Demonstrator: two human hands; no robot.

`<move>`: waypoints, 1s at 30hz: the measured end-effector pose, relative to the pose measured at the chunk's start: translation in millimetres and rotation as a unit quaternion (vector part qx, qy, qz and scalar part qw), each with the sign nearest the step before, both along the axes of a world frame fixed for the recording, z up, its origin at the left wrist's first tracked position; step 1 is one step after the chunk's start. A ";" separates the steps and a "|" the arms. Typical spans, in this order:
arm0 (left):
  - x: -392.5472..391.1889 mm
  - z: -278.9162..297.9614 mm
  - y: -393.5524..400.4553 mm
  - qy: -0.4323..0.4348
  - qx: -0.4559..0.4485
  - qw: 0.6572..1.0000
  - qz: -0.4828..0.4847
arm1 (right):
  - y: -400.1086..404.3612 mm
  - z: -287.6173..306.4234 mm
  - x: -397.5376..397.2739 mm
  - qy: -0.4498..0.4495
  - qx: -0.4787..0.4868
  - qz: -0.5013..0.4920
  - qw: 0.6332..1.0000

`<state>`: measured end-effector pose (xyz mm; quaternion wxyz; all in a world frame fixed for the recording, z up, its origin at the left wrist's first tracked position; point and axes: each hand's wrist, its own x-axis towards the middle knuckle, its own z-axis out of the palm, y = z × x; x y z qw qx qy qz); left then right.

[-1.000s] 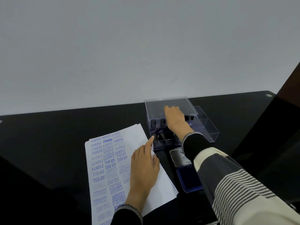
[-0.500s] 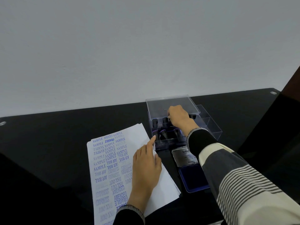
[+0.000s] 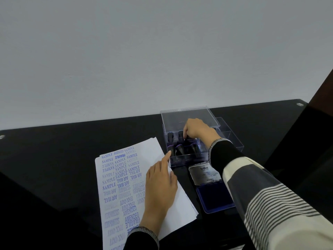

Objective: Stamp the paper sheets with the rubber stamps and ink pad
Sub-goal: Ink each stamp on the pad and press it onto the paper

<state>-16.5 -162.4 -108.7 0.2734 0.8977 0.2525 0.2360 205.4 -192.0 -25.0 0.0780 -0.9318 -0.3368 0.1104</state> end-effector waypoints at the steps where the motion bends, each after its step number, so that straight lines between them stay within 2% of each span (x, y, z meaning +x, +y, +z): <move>1: 0.0 -0.3 0.1 0.000 0.001 1.000 0.000 | 0.4 0.8 0.5 0.004 -0.002 0.006 1.000; 7: -0.3 0.6 -0.6 -0.001 0.000 1.000 -0.001 | -3.4 -0.4 -2.3 -0.024 -0.002 0.044 0.999; 12: -0.1 -0.2 0.1 -0.001 0.001 1.000 0.001 | -6.2 -1.2 -3.6 -0.030 0.013 0.035 0.999; 15: -0.6 -0.1 -0.4 -0.003 0.002 1.000 -0.001 | -18.7 -1.7 0.7 0.000 0.152 -0.016 0.988; 18: -0.3 -0.3 -0.4 -0.004 0.001 1.000 -0.002 | -39.8 -1.4 5.5 0.012 0.316 -0.122 0.941; 20: 0.0 -0.5 -0.1 -0.004 0.000 1.000 0.000 | -54.7 -3.2 6.8 0.006 0.354 -0.177 0.918; 25: 0.5 -1.3 0.3 -0.008 0.009 1.000 -0.002 | -67.9 -11.1 10.1 0.023 0.307 -0.193 0.932; 28: 0.4 -0.6 -0.1 -0.011 0.005 1.000 0.000 | -53.0 -10.7 12.6 0.039 0.217 -0.188 0.957; 30: 0.1 -1.0 -0.2 -0.015 0.006 1.000 0.002 | -43.5 -9.1 11.0 0.012 0.149 -0.201 0.968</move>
